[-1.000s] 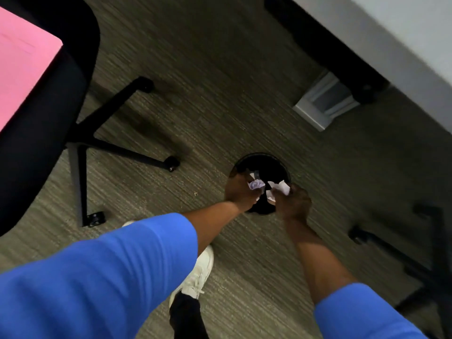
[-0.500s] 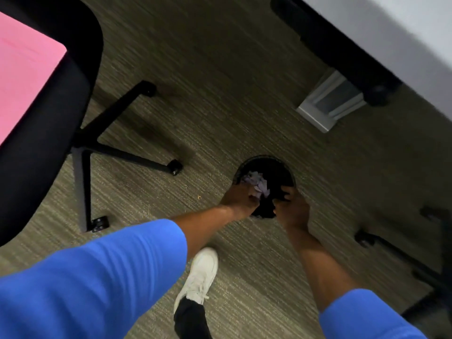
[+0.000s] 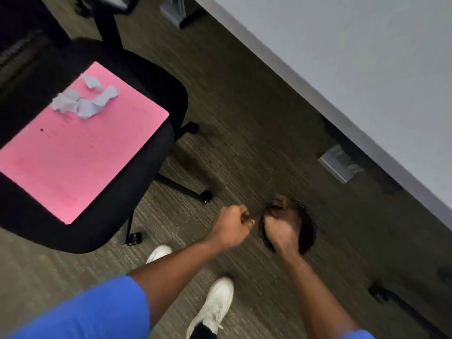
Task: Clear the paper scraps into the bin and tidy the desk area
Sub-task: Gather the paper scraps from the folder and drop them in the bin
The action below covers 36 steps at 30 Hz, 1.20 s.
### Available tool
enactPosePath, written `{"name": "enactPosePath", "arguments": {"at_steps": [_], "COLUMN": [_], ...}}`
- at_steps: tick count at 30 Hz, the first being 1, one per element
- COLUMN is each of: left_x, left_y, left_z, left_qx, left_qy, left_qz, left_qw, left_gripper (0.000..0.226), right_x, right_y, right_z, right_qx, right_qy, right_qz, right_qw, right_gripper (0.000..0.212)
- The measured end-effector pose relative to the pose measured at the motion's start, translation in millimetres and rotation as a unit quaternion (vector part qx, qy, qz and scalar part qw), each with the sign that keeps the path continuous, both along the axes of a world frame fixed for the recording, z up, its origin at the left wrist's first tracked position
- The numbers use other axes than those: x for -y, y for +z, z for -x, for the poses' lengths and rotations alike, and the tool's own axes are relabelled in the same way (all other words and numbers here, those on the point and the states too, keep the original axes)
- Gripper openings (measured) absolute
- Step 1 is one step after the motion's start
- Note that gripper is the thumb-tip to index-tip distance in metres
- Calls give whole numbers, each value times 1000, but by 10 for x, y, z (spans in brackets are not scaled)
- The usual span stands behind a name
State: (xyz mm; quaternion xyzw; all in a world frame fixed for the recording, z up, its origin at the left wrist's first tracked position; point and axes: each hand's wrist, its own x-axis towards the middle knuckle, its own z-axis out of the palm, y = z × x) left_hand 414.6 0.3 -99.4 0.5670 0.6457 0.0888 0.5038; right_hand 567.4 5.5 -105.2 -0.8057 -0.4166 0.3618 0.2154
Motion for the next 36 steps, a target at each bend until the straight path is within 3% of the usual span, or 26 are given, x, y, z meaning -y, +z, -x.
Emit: {"name": "enactPosePath", "arguments": {"at_steps": [5, 12, 20, 28, 32, 36], "left_x": [-131, -401, -924, -1396, -1477, -1429], "left_y": [457, 970, 1167, 827, 624, 531], "left_z": [747, 2046, 3304, 3995, 4145, 4238], "left_qx": [-13, -162, -340, -395, -373, -351], "left_qy": [72, 142, 147, 97, 50, 6], "left_qz": [-59, -177, -182, -175, -194, -250], "left_qw": [996, 960, 911, 897, 906, 902], "left_gripper": [8, 7, 61, 99, 92, 55], "right_x": [-348, -798, -1353, -1801, -1916, -2065], "right_y": [506, 1040, 1177, 1047, 891, 773], "right_z": [720, 1739, 2796, 3787, 4081, 4235], "right_qx": [1, 13, 77, 175, 201, 256], "right_qy": [84, 219, 391, 458, 466, 491], "right_qz": [-49, -121, -111, -85, -95, -106], "right_qw": [995, 968, 910, 867, 856, 825], "right_gripper": [52, 60, 77, 100, 104, 99]}}
